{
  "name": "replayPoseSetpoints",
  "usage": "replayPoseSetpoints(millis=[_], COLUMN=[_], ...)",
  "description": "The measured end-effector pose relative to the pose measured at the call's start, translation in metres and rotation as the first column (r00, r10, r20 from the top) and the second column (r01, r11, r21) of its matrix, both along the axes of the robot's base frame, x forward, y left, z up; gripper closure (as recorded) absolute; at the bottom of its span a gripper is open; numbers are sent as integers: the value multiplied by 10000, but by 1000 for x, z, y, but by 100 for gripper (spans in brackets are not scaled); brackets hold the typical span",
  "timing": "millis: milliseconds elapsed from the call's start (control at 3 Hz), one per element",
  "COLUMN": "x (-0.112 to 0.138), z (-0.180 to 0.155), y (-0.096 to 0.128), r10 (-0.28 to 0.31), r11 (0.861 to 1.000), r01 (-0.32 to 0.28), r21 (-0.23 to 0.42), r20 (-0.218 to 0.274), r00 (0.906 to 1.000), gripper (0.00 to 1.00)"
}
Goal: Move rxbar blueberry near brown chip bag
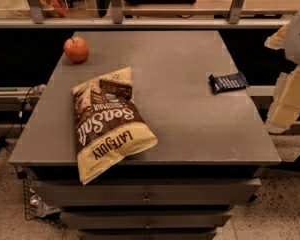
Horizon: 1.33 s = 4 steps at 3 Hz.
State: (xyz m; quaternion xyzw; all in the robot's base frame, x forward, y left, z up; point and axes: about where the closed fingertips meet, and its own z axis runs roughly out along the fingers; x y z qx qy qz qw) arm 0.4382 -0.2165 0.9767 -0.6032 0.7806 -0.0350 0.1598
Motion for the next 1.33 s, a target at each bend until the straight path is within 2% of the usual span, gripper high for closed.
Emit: replayPoseSetpoints(millis=[333, 667, 1000, 1333], x=[0, 30, 102, 167], z=[0, -8, -33, -78], y=[0, 0, -3, -13], r10=[0, -79, -684, -1246], r11=[10000, 9981, 9786, 9556], r01=[0, 62, 602, 1182], r21=[10, 606, 1966, 2701], r20=[31, 284, 348, 67], r00=[10000, 9996, 9971, 9922], gripper=[0, 0, 0, 0])
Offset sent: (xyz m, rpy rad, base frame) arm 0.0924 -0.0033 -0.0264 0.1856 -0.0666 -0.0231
